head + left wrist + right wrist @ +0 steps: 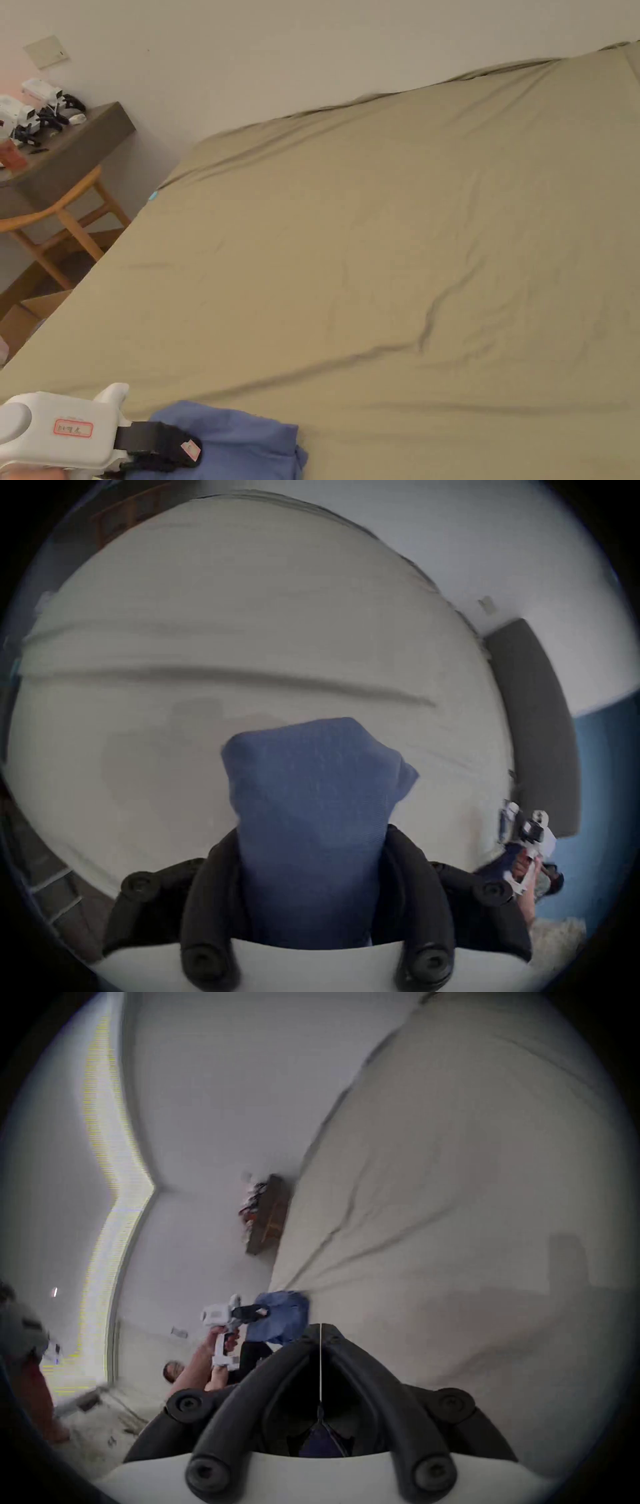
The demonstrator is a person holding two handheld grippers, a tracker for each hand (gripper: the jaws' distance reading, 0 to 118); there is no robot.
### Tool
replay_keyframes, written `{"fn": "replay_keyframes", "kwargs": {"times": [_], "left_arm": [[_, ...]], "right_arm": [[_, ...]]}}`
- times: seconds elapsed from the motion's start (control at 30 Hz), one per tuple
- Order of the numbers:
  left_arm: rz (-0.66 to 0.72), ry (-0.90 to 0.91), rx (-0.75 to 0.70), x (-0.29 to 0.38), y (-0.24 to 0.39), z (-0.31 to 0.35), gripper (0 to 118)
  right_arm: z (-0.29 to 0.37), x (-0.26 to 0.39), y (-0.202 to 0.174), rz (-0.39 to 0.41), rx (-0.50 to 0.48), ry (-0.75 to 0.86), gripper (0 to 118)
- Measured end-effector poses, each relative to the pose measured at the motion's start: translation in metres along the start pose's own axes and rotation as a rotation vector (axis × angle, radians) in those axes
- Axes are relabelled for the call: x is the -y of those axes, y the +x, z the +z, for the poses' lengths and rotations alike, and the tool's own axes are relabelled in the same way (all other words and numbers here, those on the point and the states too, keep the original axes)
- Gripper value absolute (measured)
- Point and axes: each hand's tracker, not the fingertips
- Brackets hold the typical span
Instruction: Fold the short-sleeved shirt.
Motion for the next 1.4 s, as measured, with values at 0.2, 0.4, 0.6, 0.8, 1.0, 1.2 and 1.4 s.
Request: {"fn": "replay_keyframes", "kwargs": {"times": [0.2, 0.4, 0.6, 0.8, 1.0, 1.2, 1.4], "left_arm": [[0.149, 0.038, -0.465, -0.006, -0.034, -0.015, 117], [0.008, 0.145, -0.332, 0.001, 0.013, -0.003, 118], [-0.268, 0.387, -0.323, -0.007, 0.159, 0.05, 41], [-0.49, 0.807, -0.313, -0.038, 0.28, 0.12, 0], [-0.453, 1.311, -0.322, 0.018, 0.396, 0.153, 0], [-0.421, 1.24, -0.206, 0.042, 0.456, 0.123, 0], [-0.518, 1.163, -0.22, 0.057, 0.475, 0.097, 0]], "right_arm": [[0.005, 0.002, 0.015, -0.027, 0.031, 0.019, 3], [0.002, 0.001, 0.003, 0.178, 0.524, -0.151, 3], [0.033, -0.06, -0.032, 0.312, 0.641, 0.02, 3], [0.093, -0.142, -0.155, 0.568, 0.707, 0.48, 3], [0.111, -0.158, -0.27, 0.951, 0.828, 0.849, 3], [0.096, -0.136, -0.312, 0.951, 0.752, 0.936, 3], [0.075, -0.124, -0.285, 0.897, 0.739, 0.813, 3]]}}
